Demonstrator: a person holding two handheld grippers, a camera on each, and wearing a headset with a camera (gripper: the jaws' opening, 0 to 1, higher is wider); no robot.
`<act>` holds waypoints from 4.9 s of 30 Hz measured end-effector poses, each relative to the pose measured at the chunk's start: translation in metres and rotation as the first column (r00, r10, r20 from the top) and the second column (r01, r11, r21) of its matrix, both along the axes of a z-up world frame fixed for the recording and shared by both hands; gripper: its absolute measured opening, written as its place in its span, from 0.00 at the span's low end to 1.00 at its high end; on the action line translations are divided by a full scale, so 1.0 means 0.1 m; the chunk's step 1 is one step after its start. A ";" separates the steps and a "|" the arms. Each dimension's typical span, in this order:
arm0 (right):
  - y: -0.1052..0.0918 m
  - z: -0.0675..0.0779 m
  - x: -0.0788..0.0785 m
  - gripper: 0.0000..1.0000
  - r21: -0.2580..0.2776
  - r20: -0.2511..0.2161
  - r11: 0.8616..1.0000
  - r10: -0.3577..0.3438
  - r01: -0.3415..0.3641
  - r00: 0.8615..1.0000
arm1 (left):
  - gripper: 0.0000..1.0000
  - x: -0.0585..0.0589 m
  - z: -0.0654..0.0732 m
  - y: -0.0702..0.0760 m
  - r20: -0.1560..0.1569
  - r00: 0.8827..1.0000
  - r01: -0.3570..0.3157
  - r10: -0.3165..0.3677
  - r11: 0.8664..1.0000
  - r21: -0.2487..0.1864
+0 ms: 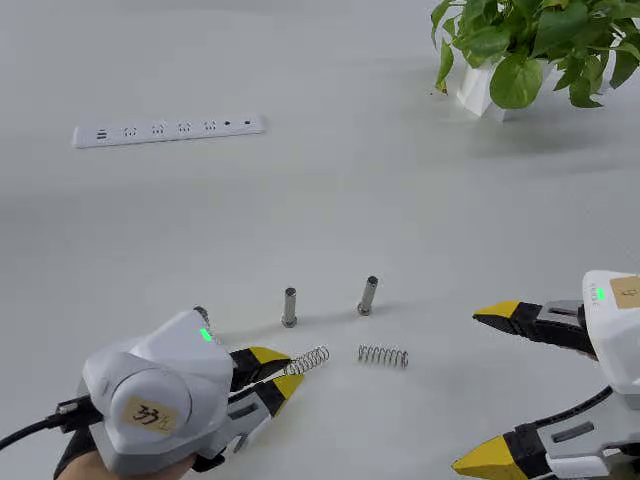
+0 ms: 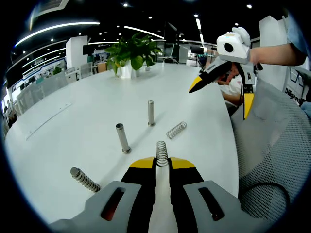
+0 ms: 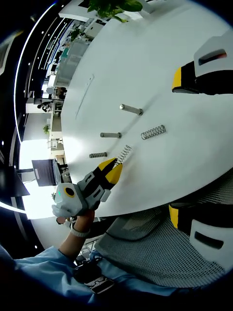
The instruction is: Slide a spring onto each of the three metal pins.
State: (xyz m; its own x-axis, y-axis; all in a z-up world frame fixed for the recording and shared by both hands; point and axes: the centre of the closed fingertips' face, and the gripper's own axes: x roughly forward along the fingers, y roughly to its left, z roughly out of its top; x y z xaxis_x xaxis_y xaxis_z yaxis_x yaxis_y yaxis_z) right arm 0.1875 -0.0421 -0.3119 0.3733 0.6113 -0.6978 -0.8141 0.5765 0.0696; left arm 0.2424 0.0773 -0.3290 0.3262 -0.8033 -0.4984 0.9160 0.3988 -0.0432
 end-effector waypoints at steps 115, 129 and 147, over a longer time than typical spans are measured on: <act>0.77 0.71 -0.35 0.07 0.410 -0.182 0.889 0.298 -0.203 0.937 | 0.06 -0.83 0.95 -0.19 -0.111 0.914 0.330 -0.390 0.876 -0.352; 0.79 0.73 -0.35 0.07 0.361 -0.167 0.902 0.310 -0.235 0.936 | 0.06 -0.86 0.84 -0.22 -0.111 0.911 0.348 -0.397 0.885 -0.309; 0.83 0.74 -0.30 0.07 0.308 -0.152 0.908 0.343 -0.286 0.927 | 0.06 -0.86 0.72 -0.22 -0.125 0.911 0.350 -0.393 0.897 -0.270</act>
State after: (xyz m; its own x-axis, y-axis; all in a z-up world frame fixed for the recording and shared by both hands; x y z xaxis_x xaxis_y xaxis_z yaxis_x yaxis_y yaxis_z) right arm 0.1575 0.0413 -0.2380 0.0010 0.8516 -0.5242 -0.9022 0.2268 0.3669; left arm 0.1561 0.0557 -0.2567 -0.0928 -0.9495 -0.2999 0.9647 -0.0112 -0.2629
